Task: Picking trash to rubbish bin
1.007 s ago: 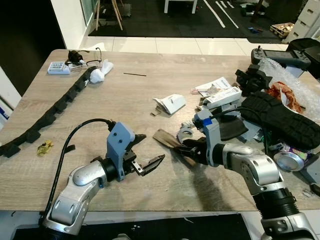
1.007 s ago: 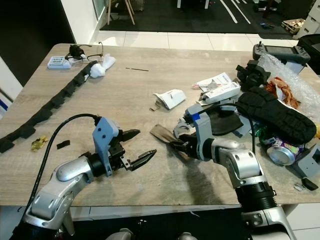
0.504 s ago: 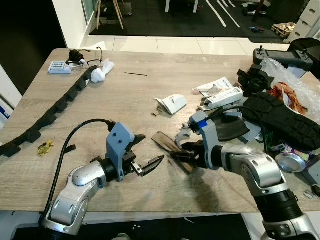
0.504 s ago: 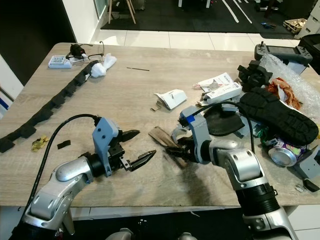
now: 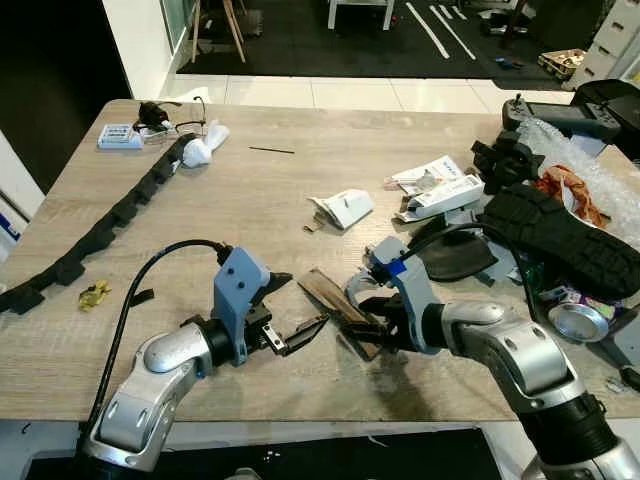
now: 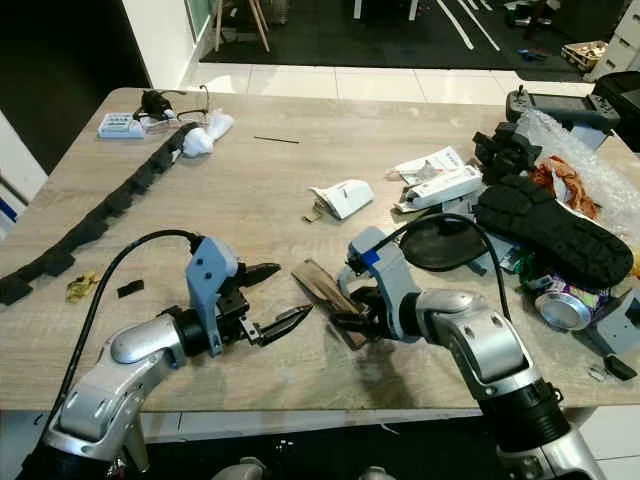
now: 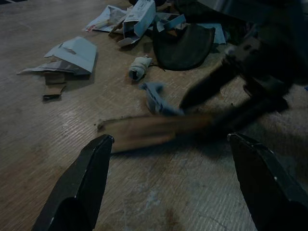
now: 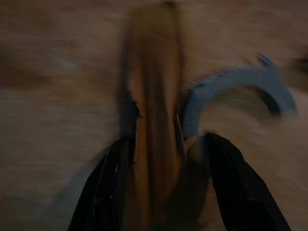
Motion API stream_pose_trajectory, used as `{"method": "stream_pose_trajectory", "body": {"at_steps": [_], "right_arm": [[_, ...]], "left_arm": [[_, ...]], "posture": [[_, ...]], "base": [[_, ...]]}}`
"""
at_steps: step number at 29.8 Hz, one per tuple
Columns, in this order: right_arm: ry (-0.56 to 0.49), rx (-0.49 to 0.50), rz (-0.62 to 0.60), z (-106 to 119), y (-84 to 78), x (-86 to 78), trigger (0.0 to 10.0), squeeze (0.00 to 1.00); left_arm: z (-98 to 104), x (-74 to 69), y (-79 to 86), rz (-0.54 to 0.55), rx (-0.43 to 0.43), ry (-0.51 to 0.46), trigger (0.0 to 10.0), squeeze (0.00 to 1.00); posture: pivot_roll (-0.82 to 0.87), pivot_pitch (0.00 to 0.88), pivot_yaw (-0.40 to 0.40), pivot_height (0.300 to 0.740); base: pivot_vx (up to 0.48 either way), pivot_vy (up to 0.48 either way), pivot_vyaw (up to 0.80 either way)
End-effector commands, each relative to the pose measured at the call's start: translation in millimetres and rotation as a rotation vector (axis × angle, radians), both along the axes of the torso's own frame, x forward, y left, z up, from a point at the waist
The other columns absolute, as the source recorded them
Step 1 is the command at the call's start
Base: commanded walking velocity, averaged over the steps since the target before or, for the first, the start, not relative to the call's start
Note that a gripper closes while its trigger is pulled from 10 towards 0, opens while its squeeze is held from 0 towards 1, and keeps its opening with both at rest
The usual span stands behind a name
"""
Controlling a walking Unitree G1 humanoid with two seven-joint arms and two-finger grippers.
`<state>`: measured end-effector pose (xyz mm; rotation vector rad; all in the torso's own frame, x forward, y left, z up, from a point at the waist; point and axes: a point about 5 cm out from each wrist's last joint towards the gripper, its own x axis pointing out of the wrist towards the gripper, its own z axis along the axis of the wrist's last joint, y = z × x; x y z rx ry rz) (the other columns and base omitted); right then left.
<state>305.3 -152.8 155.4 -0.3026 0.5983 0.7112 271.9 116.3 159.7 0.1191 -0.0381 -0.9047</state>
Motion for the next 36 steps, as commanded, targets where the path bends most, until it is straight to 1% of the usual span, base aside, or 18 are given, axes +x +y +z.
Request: {"method": "stream_pose_trajectory", "body": {"at_steps": [1,2,3,6,7,8,11,13,15,22,24,25,26,27,28,29,33,36], "right_arm": [[0.007,-0.095,-0.119,-14.3,-22.0,4.7,10.0,0.0],[0.007,-0.095,-0.119,-14.3,-22.0,4.7,10.0,0.0],[-0.1,-0.123,-0.226,-7.9,-39.1,18.0,10.0,0.0],[-0.146,-0.126,-0.264,-4.5,-44.8,22.7,10.0,0.0],[-0.2,-0.108,-0.294,0.0,-49.6,27.7,10.0,0.0],[-0.2,-0.108,-0.294,0.0,-49.6,27.7,10.0,0.0],[-0.314,-0.028,-0.345,10.4,-56.9,37.4,10.0,0.0],[-0.314,-0.028,-0.345,10.4,-56.9,37.4,10.0,0.0],[-0.323,0.036,-0.341,15.9,-53.5,39.0,10.0,0.0],[-0.323,0.036,-0.341,15.9,-53.5,39.0,10.0,0.0],[-0.3,0.058,-0.313,16.0,-49.0,37.7,10.0,0.0],[-0.176,0.071,-0.183,5.9,-30.4,26.8,10.0,0.0],[-0.176,0.071,-0.183,5.9,-30.4,26.8,10.0,0.0],[-0.081,0.075,-0.085,-2.3,-17.2,16.8,10.0,0.0],[-0.081,0.075,-0.085,-2.3,-17.2,16.8,10.0,0.0],[-0.01,0.065,-0.024,-9.1,-9.1,8.9,10.0,0.0],[0.075,0.045,0.015,-19.8,-4.6,3.3,10.0,0.0],[0.095,0.043,0.022,-23.2,-4.0,2.0,10.0,0.0]], "left_arm": [[-2.8,-1.8,-1.0,-0.005,0.02,0.008,10.0,0.0],[-2.8,-1.8,-1.0,-0.005,0.02,0.008,10.0,0.0],[-3.0,-2.0,-2.2,-0.008,0.019,0.007,10.0,0.0],[-3.1,-2.0,-2.7,-0.01,0.019,0.007,10.0,0.0],[-3.2,-1.4,-3.0,-0.005,0.017,0.005,10.0,0.0],[-3.2,-1.4,-3.0,-0.005,0.017,0.005,10.0,0.0],[-2.8,-0.4,-4.7,-0.003,0.012,0.003,10.0,0.0],[-2.8,-0.4,-4.7,-0.003,0.012,0.003,10.0,0.0],[-2.5,0.4,-4.1,0.001,0.013,0.001,10.0,0.0],[-2.5,0.4,-4.1,0.001,0.013,0.001,10.0,0.0],[-2.4,0.5,-3.6,0.004,0.014,0.001,10.0,0.0],[-2.6,0.2,-2.8,0.007,0.016,0.002,10.0,0.0],[-2.6,0.2,-2.8,0.007,0.016,0.002,10.0,0.0],[-2.7,-0.1,-2.3,0.008,0.019,0.002,10.0,0.0],[-2.7,-0.1,-2.3,0.008,0.019,0.002,10.0,0.0],[-2.8,-0.3,-1.9,0.009,0.021,0.003,10.0,0.0],[-3.4,-0.5,-1.5,0.008,0.025,0.006,10.0,0.0],[-3.8,-0.7,-1.6,0.008,0.027,0.007,10.0,0.0]], "posture": [[0.05,0.16,0.007,0.74],[0.05,0.16,0.007,0.74],[0.05,0.163,0.009,0.74],[0.05,0.163,0.009,0.74],[0.05,0.159,0.008,0.74],[0.05,0.159,0.008,0.74],[0.04,0.169,0.006,0.74],[0.04,0.169,0.006,0.74],[0.05,0.167,0.007,0.74],[0.05,0.167,0.007,0.74],[0.05,0.169,0.007,0.74],[0.05,0.177,0.0,0.74],[0.05,0.177,0.0,0.74],[0.05,0.177,0.0,0.74],[0.05,0.177,0.0,0.74],[0.05,0.177,0.0,0.74],[0.05,0.178,-0.002,0.74],[0.05,0.178,-0.002,0.74]], "base": [[0.0,0.0,0.0],[0.0,0.0,0.0],[0.0,0.0,0.0],[0.0,0.0,0.0],[0.0,0.0,0.0],[0.0,0.0,0.0],[0.0,0.0,0.0],[0.0,0.0,0.0],[0.0,0.0,0.0],[0.0,0.0,0.0],[0.0,0.0,0.0],[0.0,0.0,0.0],[0.0,0.0,0.0],[0.0,0.0,0.0],[0.0,0.0,0.0],[0.0,0.0,0.0],[0.0,0.0,0.0],[0.0,0.0,0.0]]}}
